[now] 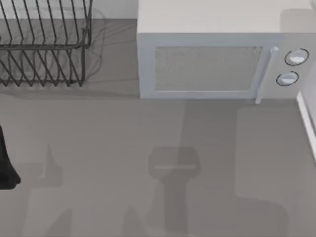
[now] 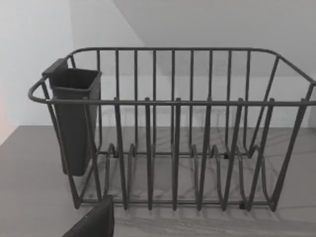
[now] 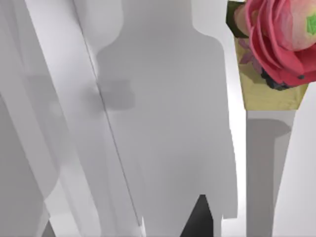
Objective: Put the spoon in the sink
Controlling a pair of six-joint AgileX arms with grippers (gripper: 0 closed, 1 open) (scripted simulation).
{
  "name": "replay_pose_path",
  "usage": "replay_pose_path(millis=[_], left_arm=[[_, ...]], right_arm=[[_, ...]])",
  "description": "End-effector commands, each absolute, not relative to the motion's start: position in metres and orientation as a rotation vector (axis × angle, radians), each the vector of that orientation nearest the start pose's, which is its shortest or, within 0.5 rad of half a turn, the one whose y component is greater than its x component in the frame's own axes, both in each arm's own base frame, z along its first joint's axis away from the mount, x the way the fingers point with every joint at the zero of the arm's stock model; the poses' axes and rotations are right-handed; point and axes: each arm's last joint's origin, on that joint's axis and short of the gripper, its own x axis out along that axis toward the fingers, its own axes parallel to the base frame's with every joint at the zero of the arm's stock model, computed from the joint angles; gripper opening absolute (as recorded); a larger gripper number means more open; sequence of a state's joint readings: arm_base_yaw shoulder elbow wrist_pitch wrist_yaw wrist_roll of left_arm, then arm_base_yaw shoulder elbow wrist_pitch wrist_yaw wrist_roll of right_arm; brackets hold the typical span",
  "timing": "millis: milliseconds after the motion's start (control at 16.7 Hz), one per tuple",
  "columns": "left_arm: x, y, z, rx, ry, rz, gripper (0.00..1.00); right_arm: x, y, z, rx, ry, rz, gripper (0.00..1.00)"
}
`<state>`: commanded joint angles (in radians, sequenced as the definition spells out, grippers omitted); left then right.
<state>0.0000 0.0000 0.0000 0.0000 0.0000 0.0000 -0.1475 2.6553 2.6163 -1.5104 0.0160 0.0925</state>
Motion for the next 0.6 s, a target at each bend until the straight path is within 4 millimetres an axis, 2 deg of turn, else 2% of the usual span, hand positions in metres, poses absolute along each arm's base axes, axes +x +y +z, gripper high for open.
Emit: replay_pose_path(millis=[180,480,600], left_arm=[[0.106,-0.001,0.160,0.000,0.000,0.000,1.00],[0.106,-0.001,0.160,0.000,0.000,0.000,1.00],[0.106,-0.001,0.160,0.000,0.000,0.000,1.00]], right_arm=[[0.503,-0.069,0.161,0.174,1.543,-0.187,0.00],[0.503,-0.070,0.159,0.175,1.537,-0.188,0.00],[0.503,-0.070,0.159,0.175,1.537,-0.188,0.15]])
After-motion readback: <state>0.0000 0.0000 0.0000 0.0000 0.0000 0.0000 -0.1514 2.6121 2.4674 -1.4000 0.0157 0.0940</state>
